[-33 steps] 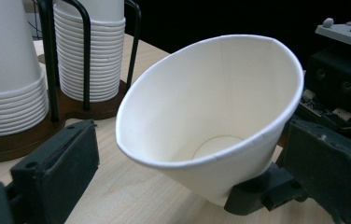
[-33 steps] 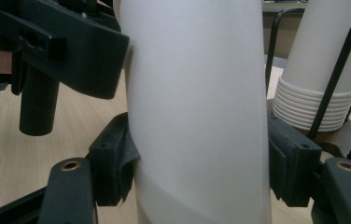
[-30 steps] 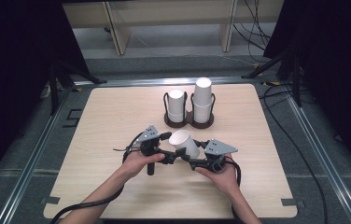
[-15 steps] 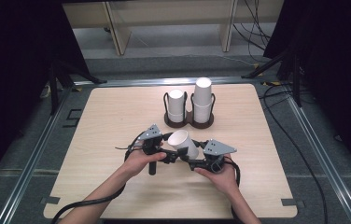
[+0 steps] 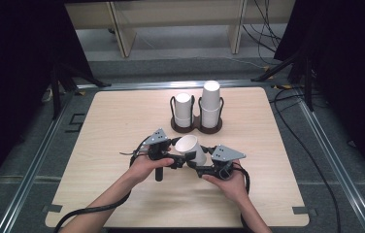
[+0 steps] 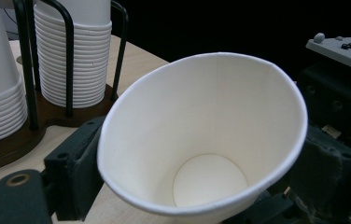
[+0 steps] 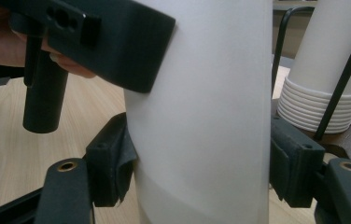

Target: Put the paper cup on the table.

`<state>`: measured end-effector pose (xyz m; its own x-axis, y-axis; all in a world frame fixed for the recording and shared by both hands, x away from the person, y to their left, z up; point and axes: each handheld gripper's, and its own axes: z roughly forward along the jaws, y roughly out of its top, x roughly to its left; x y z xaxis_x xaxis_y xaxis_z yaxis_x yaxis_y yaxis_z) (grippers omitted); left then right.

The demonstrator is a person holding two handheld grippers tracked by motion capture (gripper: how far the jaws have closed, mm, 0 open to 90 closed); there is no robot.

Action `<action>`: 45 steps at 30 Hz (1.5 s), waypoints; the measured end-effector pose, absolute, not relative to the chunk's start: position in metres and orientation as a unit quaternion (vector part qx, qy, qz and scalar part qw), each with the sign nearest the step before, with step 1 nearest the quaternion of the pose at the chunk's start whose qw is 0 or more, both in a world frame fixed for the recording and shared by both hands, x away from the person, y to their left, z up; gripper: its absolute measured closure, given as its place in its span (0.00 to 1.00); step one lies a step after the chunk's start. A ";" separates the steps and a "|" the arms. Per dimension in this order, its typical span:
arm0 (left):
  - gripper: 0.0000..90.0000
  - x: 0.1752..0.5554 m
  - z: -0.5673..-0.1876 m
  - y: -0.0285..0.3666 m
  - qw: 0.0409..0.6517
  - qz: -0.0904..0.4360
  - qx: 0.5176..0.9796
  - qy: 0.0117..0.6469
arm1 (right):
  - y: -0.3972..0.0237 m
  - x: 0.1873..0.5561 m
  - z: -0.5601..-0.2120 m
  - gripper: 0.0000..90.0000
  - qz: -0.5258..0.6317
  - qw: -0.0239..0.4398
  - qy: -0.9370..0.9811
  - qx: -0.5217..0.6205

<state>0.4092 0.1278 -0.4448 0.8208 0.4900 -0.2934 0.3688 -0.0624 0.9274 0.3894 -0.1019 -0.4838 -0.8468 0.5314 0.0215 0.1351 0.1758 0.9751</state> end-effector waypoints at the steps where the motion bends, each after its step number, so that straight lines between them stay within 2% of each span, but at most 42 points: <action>1: 0.17 0.408 -0.445 0.127 0.621 0.052 0.725 0.294 | -0.102 0.389 -0.484 0.35 0.600 0.164 0.751 0.222; 17: 0.26 0.403 -0.442 0.128 0.617 0.087 0.740 0.254 | -0.100 0.391 -0.484 0.31 0.595 0.166 0.757 0.214; 27: 0.27 0.398 -0.436 0.134 0.607 0.128 0.748 0.236 | -0.100 0.390 -0.484 0.21 0.595 0.158 0.754 0.230; 30: 0.27 0.397 -0.433 0.138 0.603 0.146 0.748 0.234 | -0.101 0.391 -0.483 0.21 0.594 0.152 0.756 0.229; 31: 0.27 0.397 -0.432 0.139 0.602 0.154 0.749 0.231 | -0.102 0.392 -0.483 0.21 0.590 0.170 0.758 0.221; 36: 0.27 0.395 -0.428 0.148 0.590 0.180 0.753 0.228 | -0.103 0.390 -0.483 0.20 0.582 0.170 0.762 0.228; 45: 0.28 0.393 -0.428 0.167 0.576 0.197 0.754 0.246 | -0.107 0.390 -0.483 0.21 0.581 0.164 0.762 0.235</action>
